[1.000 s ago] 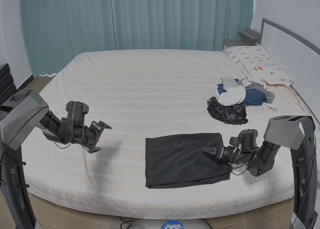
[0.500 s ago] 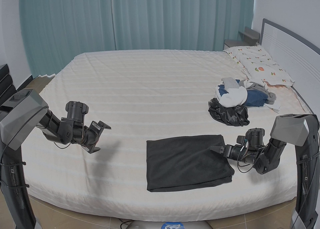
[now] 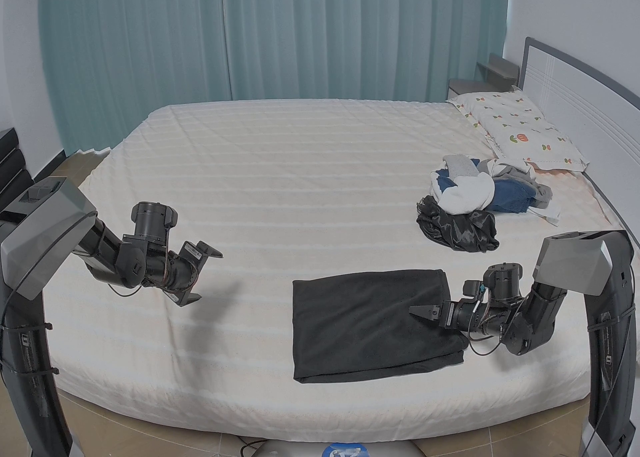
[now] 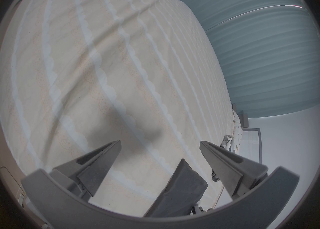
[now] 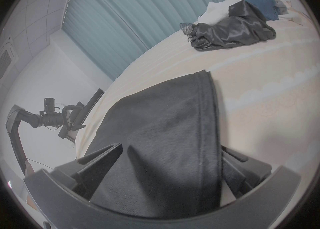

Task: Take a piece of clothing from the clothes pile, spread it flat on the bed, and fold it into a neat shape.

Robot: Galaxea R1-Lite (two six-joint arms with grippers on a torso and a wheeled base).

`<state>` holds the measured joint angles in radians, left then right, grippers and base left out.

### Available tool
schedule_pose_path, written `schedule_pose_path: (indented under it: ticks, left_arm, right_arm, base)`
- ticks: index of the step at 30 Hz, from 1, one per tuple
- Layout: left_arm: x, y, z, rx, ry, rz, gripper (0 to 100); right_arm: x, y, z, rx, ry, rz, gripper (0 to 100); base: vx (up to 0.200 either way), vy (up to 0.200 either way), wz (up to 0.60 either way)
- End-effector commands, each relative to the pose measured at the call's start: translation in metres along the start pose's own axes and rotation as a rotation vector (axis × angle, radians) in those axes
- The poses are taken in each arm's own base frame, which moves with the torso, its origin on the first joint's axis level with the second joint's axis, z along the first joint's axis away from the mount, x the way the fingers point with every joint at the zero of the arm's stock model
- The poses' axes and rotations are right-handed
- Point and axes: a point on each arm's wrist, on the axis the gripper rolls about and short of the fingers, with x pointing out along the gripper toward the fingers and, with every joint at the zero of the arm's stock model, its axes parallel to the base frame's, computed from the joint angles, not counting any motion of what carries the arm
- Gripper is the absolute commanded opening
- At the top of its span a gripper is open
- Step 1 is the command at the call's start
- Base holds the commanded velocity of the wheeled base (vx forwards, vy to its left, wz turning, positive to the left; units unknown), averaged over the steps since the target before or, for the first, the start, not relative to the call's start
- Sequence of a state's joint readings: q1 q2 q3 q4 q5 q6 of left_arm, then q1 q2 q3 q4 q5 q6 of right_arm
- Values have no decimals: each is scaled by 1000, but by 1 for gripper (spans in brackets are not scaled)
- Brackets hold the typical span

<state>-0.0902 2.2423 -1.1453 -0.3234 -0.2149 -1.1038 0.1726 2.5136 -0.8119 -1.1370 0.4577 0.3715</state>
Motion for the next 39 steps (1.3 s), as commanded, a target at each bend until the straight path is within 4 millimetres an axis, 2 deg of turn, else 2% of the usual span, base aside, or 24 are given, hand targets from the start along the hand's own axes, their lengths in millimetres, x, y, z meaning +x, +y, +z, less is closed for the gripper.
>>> schedule_pose_path:
  ticks: [1, 5, 6, 17, 24, 32, 39]
  left_arm:
    - [1, 0, 0, -1, 1, 1, 100]
    - [1, 0, 0, -2, 1, 1, 100]
    - [1, 0, 0, -2, 1, 1, 100]
    - [1, 1, 0, -1, 1, 2, 100]
    - [0, 1, 0, -2, 4, 4, 100]
    - [0, 1, -1, -4, 13, 3, 100]
    - [0, 1, -1, -4, 13, 3, 100]
  right_arm:
    - [6, 8, -4, -10, 18, 20, 100]
    - [10, 13, -10, -20, 35, 31, 100]
    - [11, 13, -11, -19, 35, 29, 0]
    - [7, 8, -6, -3, 11, 29, 0]
    - [-7, 1, 3, 55, -28, 32, 0]
    - [-19, -2, 3, 69, -24, 61, 0]
    - [-23, -6, 3, 78, -21, 66, 0]
  base:
    - [0, 0, 0]
    - [0, 0, 0]
    - [0, 0, 0]
    - [0, 0, 0]
    - [0, 0, 0]
    - [0, 0, 0]
    - [0, -200, 0]
